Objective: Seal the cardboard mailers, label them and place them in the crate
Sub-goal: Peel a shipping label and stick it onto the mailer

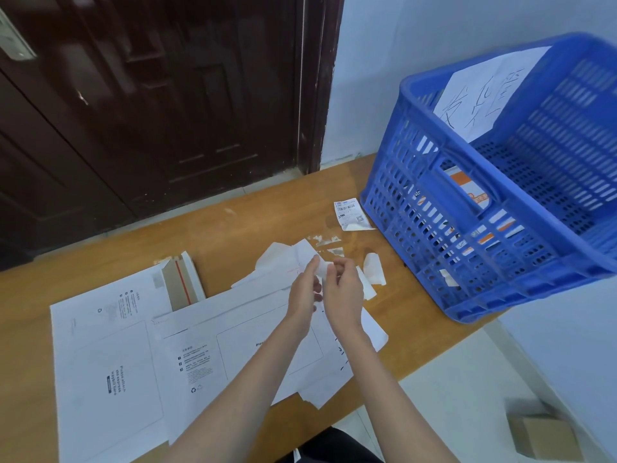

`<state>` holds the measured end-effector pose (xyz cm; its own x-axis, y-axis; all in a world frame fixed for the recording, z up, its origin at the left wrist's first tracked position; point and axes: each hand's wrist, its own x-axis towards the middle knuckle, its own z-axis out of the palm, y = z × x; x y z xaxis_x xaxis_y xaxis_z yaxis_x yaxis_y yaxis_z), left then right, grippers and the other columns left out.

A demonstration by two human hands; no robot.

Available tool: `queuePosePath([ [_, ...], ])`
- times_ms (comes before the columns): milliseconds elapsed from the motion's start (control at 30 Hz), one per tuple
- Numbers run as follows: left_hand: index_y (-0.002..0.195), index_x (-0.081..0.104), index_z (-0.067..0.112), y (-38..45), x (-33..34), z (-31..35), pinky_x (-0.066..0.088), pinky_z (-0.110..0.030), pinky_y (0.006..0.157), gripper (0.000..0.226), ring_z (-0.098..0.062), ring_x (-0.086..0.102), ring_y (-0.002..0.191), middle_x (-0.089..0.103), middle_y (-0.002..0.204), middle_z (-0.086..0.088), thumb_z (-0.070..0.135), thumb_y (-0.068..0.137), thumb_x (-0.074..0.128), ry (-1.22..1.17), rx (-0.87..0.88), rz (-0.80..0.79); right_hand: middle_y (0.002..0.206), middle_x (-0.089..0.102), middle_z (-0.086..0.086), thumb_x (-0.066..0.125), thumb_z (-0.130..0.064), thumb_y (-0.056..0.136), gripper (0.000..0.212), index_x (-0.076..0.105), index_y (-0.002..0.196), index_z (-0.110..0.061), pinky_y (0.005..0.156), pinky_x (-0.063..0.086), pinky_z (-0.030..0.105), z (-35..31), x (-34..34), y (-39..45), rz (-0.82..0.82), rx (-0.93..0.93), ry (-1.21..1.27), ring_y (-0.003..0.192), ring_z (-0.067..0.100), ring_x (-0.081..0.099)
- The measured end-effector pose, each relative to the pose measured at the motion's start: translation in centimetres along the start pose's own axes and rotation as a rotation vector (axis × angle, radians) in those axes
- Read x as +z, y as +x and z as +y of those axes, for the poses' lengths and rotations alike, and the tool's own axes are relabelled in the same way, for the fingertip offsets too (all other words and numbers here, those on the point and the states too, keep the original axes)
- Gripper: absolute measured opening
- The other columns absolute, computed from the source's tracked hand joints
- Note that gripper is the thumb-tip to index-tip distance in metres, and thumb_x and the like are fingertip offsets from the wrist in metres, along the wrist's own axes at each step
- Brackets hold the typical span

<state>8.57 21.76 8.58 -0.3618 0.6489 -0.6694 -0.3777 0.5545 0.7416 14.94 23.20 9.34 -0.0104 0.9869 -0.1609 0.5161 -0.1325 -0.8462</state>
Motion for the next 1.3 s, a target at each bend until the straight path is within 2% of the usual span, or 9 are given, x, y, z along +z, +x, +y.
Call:
queuePosePath([
  [100,0.078,0.066,0.016,-0.9,0.4,-0.1,0.052,-0.037,0.074,0.047,-0.013,0.065,0.076,0.070,0.075,0.003,0.057,0.087,0.046,0.203,0.212,0.037,0.081,0.061,0.001,0.038,-0.024,0.101,0.021,0.052,0.091,-0.012,0.057,0.040,0.025,0.1,0.4,-0.2,-0.011,-0.068,-0.109,0.073,0.018,0.059],
  [233,0.068,0.051,0.010,-0.9,0.2,0.3,0.038,-0.032,0.062,0.039,-0.016,0.051,0.064,0.055,0.064,0.000,0.030,0.100,0.039,0.287,0.378,0.158,0.067,0.054,-0.004,0.042,-0.023,0.100,0.024,0.052,0.082,-0.011,0.052,0.035,0.020,-0.3,-0.2,0.0,-0.055,-0.004,0.037,0.060,0.009,0.049],
  [333,0.066,0.046,0.009,-0.3,0.0,0.3,0.037,-0.032,0.060,0.039,-0.016,0.043,0.059,0.047,0.060,-0.003,0.027,0.100,0.043,0.206,0.370,0.079,0.066,0.051,-0.005,0.044,-0.020,0.099,0.023,0.054,0.080,-0.012,0.050,0.034,0.014,-0.5,-0.5,0.6,-0.084,0.127,0.172,0.060,0.008,0.047],
  [467,0.063,0.045,0.009,-0.2,-0.6,0.4,0.040,-0.023,0.054,0.040,-0.011,0.045,0.049,0.047,0.054,-0.001,0.027,0.099,0.048,0.176,0.371,-0.009,0.071,0.060,0.004,0.045,-0.021,0.098,0.026,0.061,0.085,-0.006,0.058,0.045,0.026,-0.4,-0.6,0.9,-0.101,0.203,0.236,0.065,0.018,0.056],
  [600,0.066,0.048,0.006,0.1,-1.0,0.2,0.041,-0.019,0.052,0.038,-0.007,0.046,0.045,0.048,0.053,0.000,0.026,0.098,0.052,0.156,0.344,-0.044,0.072,0.059,0.005,0.045,-0.022,0.098,0.027,0.062,0.087,-0.004,0.055,0.042,0.022,-0.2,-1.0,1.0,-0.144,0.254,0.254,0.066,0.017,0.054],
  [900,0.072,0.051,0.009,-0.3,-1.3,0.0,0.041,-0.026,0.062,0.032,-0.014,0.041,0.051,0.042,0.060,-0.003,0.025,0.099,0.049,-0.052,0.147,-0.158,0.070,0.061,0.011,0.051,-0.018,0.093,0.022,0.063,0.083,-0.002,0.065,0.047,0.028,0.0,-1.6,1.2,-0.293,0.502,0.531,0.067,0.023,0.056],
  [1033,0.072,0.053,0.013,-0.5,-1.3,0.5,0.035,-0.026,0.060,0.031,-0.013,0.037,0.052,0.042,0.059,0.000,0.026,0.100,0.046,-0.015,0.141,-0.115,0.065,0.063,0.010,0.041,-0.037,0.100,0.044,0.065,0.080,-0.004,0.064,0.047,0.031,-0.4,-1.5,1.0,-0.313,0.536,0.638,0.064,0.024,0.059],
  [1133,0.068,0.052,0.015,-0.5,-1.5,0.7,0.035,-0.028,0.061,0.036,-0.015,0.037,0.054,0.043,0.058,0.000,0.028,0.101,0.044,-0.025,0.146,-0.096,0.065,0.060,0.007,0.039,-0.046,0.098,0.051,0.061,0.073,-0.008,0.061,0.045,0.027,-0.7,-1.6,0.9,-0.332,0.479,0.550,0.059,0.019,0.055],
  [1300,0.074,0.051,0.008,-0.4,-1.3,0.9,0.037,-0.025,0.056,0.042,-0.015,0.046,0.057,0.050,0.063,-0.006,0.042,0.097,0.047,0.007,0.157,-0.040,0.063,0.055,0.002,0.051,-0.018,0.094,0.027,0.053,0.069,-0.009,0.060,0.045,0.020,-0.6,-1.4,0.2,-0.295,0.232,0.357,0.062,0.016,0.052],
])
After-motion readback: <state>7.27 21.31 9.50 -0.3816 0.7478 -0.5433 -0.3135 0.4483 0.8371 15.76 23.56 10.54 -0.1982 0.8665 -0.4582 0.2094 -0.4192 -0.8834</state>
